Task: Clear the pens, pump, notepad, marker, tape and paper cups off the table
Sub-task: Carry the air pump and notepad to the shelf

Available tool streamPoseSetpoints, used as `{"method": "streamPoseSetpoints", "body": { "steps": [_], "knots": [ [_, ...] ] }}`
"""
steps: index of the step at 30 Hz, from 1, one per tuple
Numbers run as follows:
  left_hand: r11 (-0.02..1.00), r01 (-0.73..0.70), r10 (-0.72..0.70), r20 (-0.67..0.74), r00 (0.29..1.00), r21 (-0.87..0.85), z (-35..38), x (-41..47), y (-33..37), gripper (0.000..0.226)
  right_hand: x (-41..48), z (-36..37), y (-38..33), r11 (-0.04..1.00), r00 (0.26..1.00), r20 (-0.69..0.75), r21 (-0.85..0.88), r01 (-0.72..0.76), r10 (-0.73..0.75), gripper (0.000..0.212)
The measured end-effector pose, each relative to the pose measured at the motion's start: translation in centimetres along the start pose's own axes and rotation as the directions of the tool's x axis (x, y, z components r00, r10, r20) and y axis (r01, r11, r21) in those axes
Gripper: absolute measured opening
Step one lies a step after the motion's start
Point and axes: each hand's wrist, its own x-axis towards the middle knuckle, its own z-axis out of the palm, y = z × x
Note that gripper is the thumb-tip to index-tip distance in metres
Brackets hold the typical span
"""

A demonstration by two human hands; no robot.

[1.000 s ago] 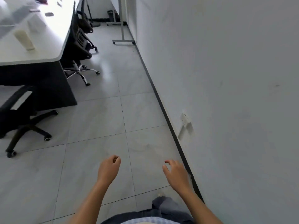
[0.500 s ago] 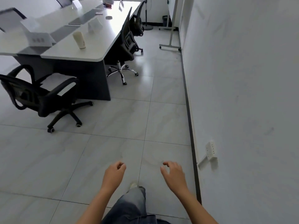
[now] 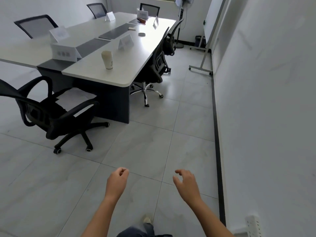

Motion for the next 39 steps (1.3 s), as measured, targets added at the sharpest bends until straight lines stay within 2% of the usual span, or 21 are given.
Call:
{"method": "streamPoseSetpoints", "body": {
  "steps": [3,9,12,17,22,25,28,32,35,39],
  "knots": [
    [1.0,0.002,-0.001,0.039,0.999,-0.016,0.6,3.0,2.1,0.021,2.6,0.8,-0.7,0.999,0.999,0.007,0.001,-0.032,0.032,0.029],
    [0.996,0.081,-0.09,0.22,0.971,0.049,4.6,5.8,2.6,0.023,7.1,1.6,0.3,0.993,0.991,0.072,-0.039,-0.111,0.114,0.029],
    [0.993,0.114,-0.119,0.163,0.979,0.041,5.2,8.1,3.8,0.023,10.0,0.9,0.5,0.991,0.988,0.079,-0.034,-0.127,0.129,0.029],
    [0.99,0.135,-0.136,0.05,0.989,0.026,7.9,13.5,7.4,0.023,18.1,-1.6,1.1,0.998,0.991,0.116,0.003,-0.064,0.063,0.03],
    [0.992,0.119,-0.12,0.025,0.992,0.045,14.0,19.9,12.8,0.023,28.9,-7.6,2.3,0.999,1.0,0.028,0.047,-0.004,0.002,0.028],
    [0.995,0.079,-0.082,0.039,0.996,0.063,18.7,23.7,18.0,0.024,35.1,-12.5,3.7,0.997,0.999,-0.035,0.08,-0.013,0.016,0.027],
    [0.997,-0.006,-0.004,0.127,0.992,0.076,23.3,26.3,23.0,0.019,39.6,-15.9,5.4,0.992,0.993,-0.102,0.114,-0.047,0.059,0.026],
    [0.989,-0.065,0.029,0.249,0.968,0.136,28.0,28.7,26.4,0.017,43.0,-16.8,7.7,0.991,0.993,-0.008,0.065,-0.113,0.114,0.027],
    [0.989,-0.013,-0.025,0.255,0.967,0.148,29.3,31.7,27.2,0.025,46.6,-17.4,8.7,0.99,0.991,0.017,0.051,-0.133,0.132,0.028],
    [0.992,0.11,-0.119,0.142,0.983,0.07,29.3,38.8,28.4,0.021,53.4,-18.1,7.8,0.992,0.992,0.026,0.016,-0.122,0.122,0.029]
  ]
}}
